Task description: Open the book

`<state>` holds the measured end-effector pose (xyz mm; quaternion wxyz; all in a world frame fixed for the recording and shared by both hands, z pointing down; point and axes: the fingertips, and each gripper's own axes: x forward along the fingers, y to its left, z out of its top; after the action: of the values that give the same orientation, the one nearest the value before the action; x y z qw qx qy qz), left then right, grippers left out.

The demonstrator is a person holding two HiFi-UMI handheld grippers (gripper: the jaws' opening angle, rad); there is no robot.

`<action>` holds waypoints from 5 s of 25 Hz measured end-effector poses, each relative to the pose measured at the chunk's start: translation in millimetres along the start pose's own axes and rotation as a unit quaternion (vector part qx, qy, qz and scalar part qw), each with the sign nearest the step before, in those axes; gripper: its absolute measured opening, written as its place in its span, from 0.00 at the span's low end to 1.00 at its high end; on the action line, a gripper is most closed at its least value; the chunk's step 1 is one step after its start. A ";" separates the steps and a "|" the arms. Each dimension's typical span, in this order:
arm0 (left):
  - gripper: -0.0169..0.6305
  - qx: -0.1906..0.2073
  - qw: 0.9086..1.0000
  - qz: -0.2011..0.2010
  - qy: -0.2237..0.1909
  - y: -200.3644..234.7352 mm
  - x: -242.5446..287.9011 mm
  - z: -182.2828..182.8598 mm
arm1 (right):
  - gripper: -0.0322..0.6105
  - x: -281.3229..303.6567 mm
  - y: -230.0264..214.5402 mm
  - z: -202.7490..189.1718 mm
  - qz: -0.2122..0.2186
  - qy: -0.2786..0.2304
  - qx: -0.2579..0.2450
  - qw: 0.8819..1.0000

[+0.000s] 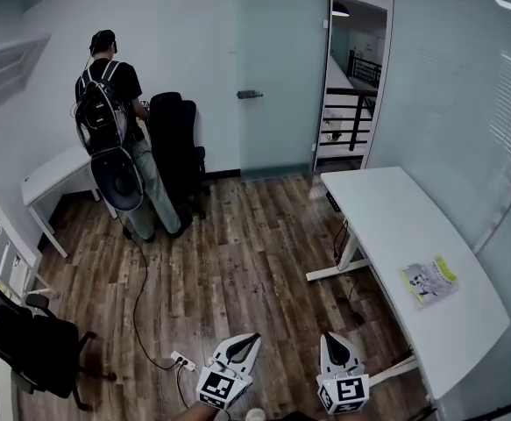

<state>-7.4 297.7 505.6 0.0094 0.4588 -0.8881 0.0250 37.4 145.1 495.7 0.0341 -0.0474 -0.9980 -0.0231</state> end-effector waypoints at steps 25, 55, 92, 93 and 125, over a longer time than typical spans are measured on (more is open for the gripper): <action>0.05 -0.008 1.000 0.002 0.007 39.9 124.7 -7.4 | 0.06 97.2 -99.5 -26.1 -0.005 0.021 0.038 0.999; 0.05 0.037 0.997 -0.062 0.005 6.2 343.7 16.6 | 0.06 153.8 -285.1 -34.3 -0.020 0.003 0.083 0.996; 0.05 0.010 0.877 -0.481 0.002 -91.4 614.6 19.9 | 0.06 128.7 -473.7 -23.1 -0.434 -0.011 0.090 0.897; 0.05 0.006 0.872 -0.489 0.006 -96.8 614.1 17.6 | 0.06 123.4 -473.6 -26.4 -0.444 -0.005 0.092 0.891; 0.05 0.064 0.797 -0.596 0.079 -261.4 573.3 -24.7 | 0.35 -76.6 -492.4 -175.1 -0.532 0.188 0.322 0.760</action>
<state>-126.2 -318.9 562.3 0.0628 0.8932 -0.4322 0.1071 77.7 -360.4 643.7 0.2162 0.5103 -0.7850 0.2768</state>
